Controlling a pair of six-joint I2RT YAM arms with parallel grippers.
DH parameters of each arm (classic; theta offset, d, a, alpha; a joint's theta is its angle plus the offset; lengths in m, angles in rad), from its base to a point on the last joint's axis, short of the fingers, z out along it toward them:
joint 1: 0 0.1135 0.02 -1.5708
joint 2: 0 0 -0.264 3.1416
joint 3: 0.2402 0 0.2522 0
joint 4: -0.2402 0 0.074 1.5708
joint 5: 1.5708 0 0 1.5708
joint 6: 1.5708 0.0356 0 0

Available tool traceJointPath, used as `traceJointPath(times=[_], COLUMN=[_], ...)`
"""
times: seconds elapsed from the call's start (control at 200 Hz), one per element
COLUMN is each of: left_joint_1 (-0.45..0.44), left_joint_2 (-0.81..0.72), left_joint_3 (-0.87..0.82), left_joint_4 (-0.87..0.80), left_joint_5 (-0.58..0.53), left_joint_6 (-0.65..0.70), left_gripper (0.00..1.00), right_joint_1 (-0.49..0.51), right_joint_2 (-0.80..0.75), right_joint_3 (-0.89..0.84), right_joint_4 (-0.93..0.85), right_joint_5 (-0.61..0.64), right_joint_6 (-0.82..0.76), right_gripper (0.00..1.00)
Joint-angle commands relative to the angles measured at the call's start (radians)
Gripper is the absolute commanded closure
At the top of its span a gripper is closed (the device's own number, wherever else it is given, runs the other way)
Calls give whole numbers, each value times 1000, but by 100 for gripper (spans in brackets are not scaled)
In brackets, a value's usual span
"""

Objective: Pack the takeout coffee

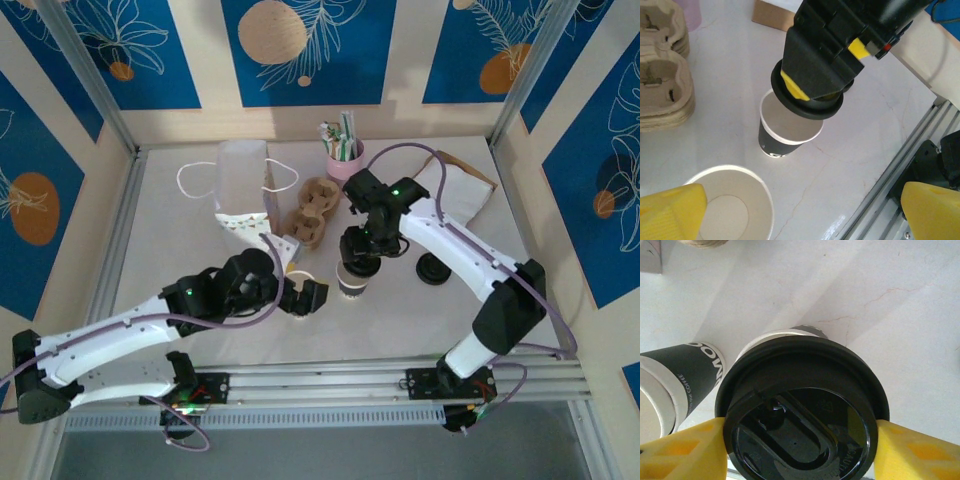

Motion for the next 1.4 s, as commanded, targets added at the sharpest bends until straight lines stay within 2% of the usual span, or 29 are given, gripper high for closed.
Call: traceJointPath(times=[0.0, 0.32, 1.396], left_joint_1=[-9, -10, -9], left_joint_2=[-27, -36, 25], left_joint_3=[-18, -32, -20], left_joint_4=[38, 50, 105], left_joint_5=[-32, -45, -25], left_joint_6=[27, 32, 40], left_gripper=[0, 0, 0], right_joint_1=[27, 66, 67], right_joint_2=[40, 103, 113], right_joint_3=[49, 83, -15], right_joint_4=[-65, -91, -17], right_joint_5=[38, 56, 35], right_joint_6=[-9, -5, 12], right_gripper=[34, 34, 33])
